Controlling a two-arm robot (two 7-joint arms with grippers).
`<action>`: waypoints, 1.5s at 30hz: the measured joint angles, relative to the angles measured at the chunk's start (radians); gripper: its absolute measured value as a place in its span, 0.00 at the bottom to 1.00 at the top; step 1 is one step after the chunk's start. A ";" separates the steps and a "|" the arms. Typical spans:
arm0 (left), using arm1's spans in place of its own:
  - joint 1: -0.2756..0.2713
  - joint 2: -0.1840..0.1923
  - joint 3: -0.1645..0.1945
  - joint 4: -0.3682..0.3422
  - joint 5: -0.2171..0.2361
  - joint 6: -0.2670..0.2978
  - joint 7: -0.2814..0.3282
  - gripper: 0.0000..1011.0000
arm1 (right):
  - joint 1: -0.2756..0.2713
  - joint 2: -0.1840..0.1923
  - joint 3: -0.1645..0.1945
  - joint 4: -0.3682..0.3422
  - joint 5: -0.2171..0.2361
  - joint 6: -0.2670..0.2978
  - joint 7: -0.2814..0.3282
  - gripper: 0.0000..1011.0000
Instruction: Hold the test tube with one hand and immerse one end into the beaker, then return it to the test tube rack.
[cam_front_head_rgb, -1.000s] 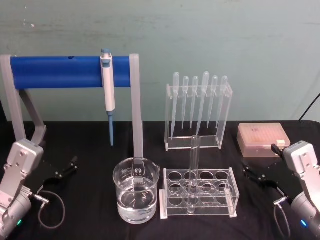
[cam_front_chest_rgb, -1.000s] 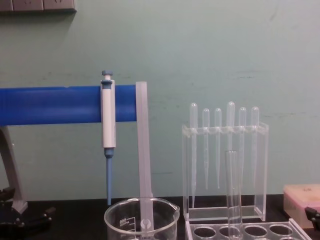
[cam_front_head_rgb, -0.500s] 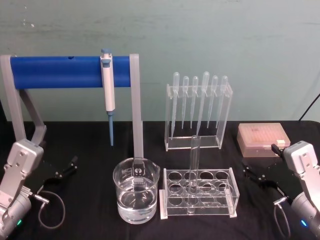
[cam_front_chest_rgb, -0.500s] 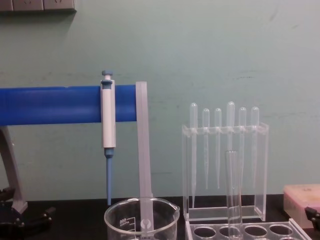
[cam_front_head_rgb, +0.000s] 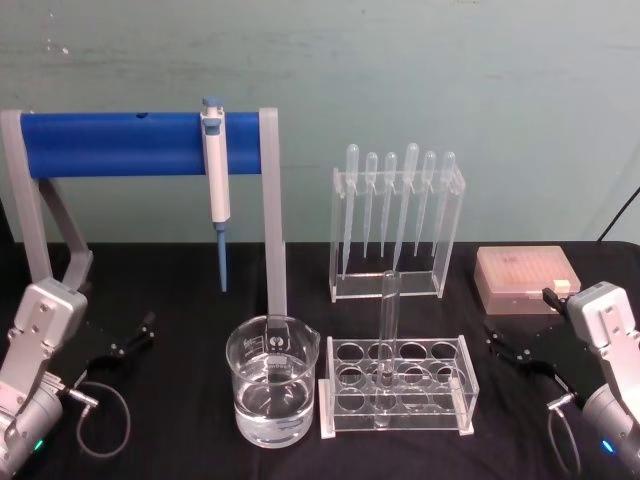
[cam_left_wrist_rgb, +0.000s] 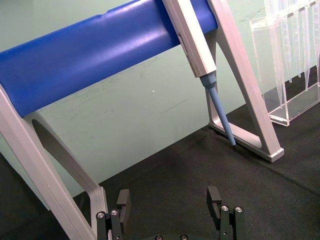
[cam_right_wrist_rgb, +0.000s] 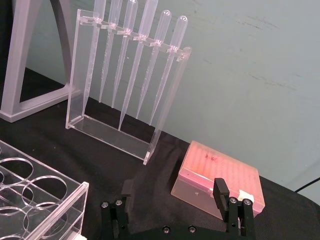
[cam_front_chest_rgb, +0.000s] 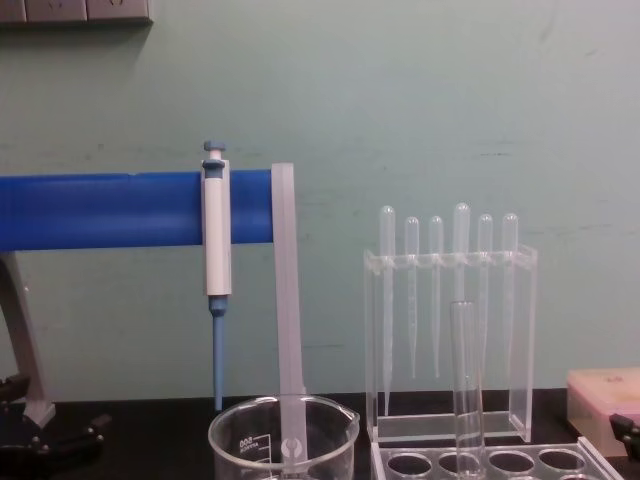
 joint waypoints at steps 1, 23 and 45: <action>0.000 0.000 0.000 0.000 0.000 0.000 0.000 0.99 | 0.000 0.000 0.000 0.000 0.000 0.000 0.000 0.99; 0.000 0.000 0.000 0.000 0.000 0.000 0.000 0.99 | -0.126 0.068 0.074 -0.179 0.003 0.031 0.001 0.99; 0.000 0.000 0.000 0.000 0.000 0.000 0.000 0.99 | -0.077 0.016 0.107 -0.236 0.410 0.228 0.445 0.99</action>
